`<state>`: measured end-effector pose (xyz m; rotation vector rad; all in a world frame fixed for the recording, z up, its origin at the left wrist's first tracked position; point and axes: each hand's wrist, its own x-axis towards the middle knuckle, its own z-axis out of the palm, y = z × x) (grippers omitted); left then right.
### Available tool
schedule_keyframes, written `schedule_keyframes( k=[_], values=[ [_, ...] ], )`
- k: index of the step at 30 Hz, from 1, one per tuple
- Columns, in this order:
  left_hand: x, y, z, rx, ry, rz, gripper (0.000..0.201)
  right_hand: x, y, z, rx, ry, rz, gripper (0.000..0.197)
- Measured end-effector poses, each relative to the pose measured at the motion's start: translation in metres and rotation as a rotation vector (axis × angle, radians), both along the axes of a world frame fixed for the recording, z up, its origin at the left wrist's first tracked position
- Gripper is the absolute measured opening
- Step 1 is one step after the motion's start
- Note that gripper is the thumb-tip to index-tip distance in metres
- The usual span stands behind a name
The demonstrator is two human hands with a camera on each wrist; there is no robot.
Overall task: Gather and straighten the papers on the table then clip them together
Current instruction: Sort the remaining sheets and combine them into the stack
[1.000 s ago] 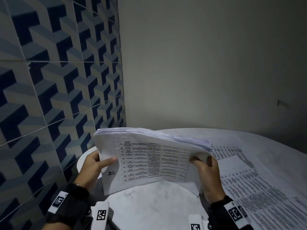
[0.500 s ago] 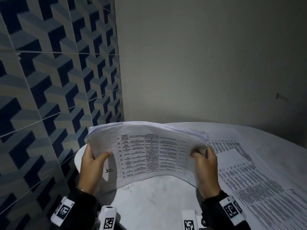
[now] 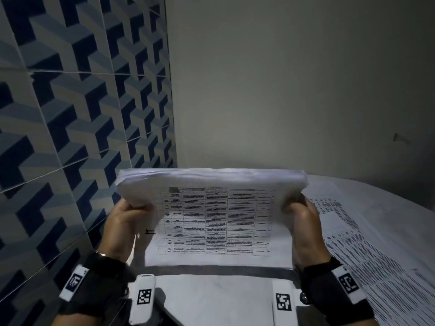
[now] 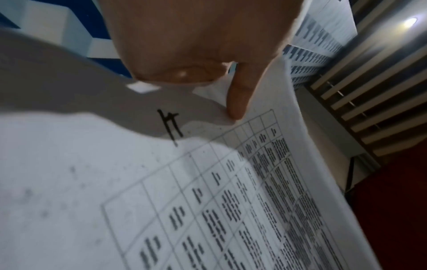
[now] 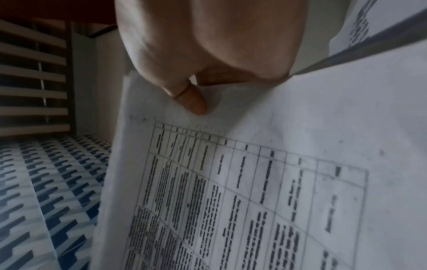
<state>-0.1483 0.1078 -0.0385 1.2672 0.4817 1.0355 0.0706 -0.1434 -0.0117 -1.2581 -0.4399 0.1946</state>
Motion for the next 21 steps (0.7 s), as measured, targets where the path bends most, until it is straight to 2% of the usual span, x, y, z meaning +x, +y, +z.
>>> schedule_keyframes(
  k=[4,9,10,13,17,21],
  values=[
    [0.0,0.004,-0.001,0.001,0.028,-0.03,0.057,-0.001,0.001,0.002,0.006,0.034,0.023,0.025],
    [0.002,0.003,0.001,0.011,0.016,-0.007,0.052,0.0,0.004,0.003,0.074,0.0,0.027,0.017],
    [0.003,0.004,0.001,0.015,0.014,-0.004,0.051,0.002,0.004,0.001,0.076,-0.002,0.021,0.02],
    [0.003,0.004,0.0,0.032,0.043,-0.002,0.047,0.005,0.006,-0.005,0.022,0.024,0.007,0.017],
    [0.007,-0.007,-0.012,0.075,0.139,-0.037,0.045,0.005,0.007,-0.019,-0.117,0.085,0.034,0.027],
    [0.006,-0.007,-0.004,0.089,0.123,-0.021,0.044,0.003,0.01,-0.006,-0.105,0.038,0.009,0.028]
  ],
)
